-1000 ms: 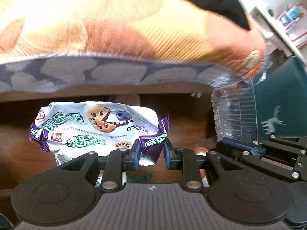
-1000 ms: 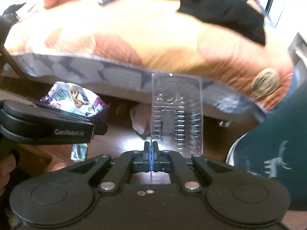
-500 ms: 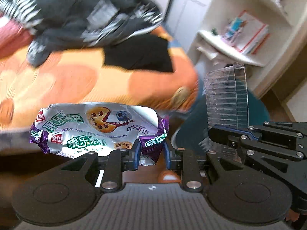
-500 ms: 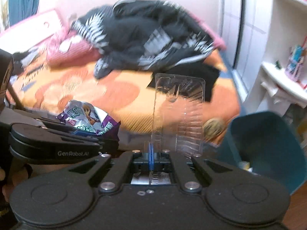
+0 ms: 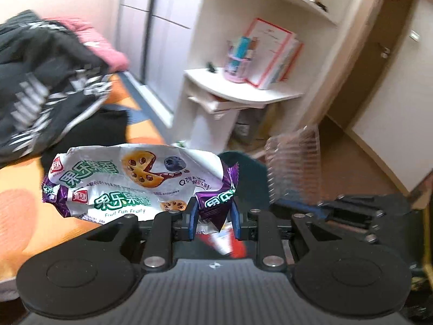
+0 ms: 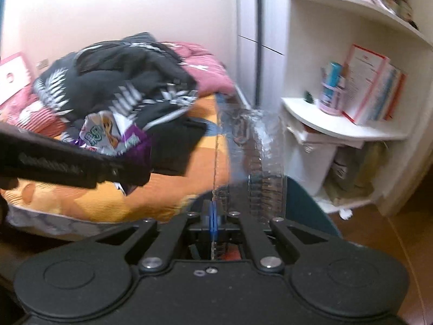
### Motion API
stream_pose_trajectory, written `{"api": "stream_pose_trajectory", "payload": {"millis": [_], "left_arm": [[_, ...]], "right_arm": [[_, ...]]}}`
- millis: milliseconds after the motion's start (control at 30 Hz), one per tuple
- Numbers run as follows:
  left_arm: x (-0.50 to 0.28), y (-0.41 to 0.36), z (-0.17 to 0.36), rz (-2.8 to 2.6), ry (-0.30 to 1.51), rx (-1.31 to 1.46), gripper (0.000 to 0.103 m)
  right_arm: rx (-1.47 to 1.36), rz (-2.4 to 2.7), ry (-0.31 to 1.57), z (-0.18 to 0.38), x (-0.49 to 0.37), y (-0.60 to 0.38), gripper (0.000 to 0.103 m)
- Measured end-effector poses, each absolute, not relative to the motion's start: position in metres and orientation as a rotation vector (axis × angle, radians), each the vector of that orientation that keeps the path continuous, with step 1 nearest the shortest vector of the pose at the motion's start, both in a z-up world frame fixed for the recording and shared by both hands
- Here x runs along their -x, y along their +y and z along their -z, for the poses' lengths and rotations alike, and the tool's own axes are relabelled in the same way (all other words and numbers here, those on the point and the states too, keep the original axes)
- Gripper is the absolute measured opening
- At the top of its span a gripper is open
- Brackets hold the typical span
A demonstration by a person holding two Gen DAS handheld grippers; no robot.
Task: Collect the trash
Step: 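Carry the snack bag and plastic tray in both tools to the teal bin, then open both tools to drop the snack bag and tray into the bin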
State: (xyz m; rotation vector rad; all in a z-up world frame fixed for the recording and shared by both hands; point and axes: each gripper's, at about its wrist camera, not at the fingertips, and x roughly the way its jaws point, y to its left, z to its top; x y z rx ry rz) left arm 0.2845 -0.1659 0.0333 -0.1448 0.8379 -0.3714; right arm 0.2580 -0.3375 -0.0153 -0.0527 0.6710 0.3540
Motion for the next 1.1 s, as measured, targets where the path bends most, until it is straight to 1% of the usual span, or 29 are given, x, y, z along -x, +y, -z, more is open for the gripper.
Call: {"api": "stream_pose_trajectory", "payload": {"millis": [133,400,700,800,867,933,1067,1100], "left_arm": [[-0.313,-0.194,-0.025,0.448,0.872,0.205,0.024],[-0.358,-0.234,0.013,0.546,0.993,0.344,0.024],[-0.377,-0.245,0.069,0.593,1.106,0.461,0.024],[-0.382,-0.244,0.087,0.589,1.142,0.469,0.024],[-0.382,-0.245,0.094,0.575,1.162,0.449,0.024],[-0.383,-0.247,0.102,0.56,1.182,0.427,0.024],[-0.383,-0.253,0.114,0.539,1.214,0.392,0.025],[-0.382,-0.254,0.116,0.533,1.217,0.38,0.026]], "right_arm": [[0.02,-0.31,0.684,0.032,-0.276,-0.363,0.001],[-0.051,-0.265,0.709,0.063,-0.306,-0.4,0.001],[-0.103,-0.271,0.781,0.104,-0.327,-0.412,0.002],[-0.121,-0.279,0.815,0.116,-0.328,-0.412,0.007],[-0.12,-0.277,0.839,0.125,-0.327,-0.412,0.015],[-0.109,-0.271,0.852,0.131,-0.324,-0.412,0.016],[-0.101,-0.255,0.876,0.134,-0.319,-0.416,0.026],[-0.102,-0.252,0.879,0.134,-0.318,-0.417,0.027]]}}
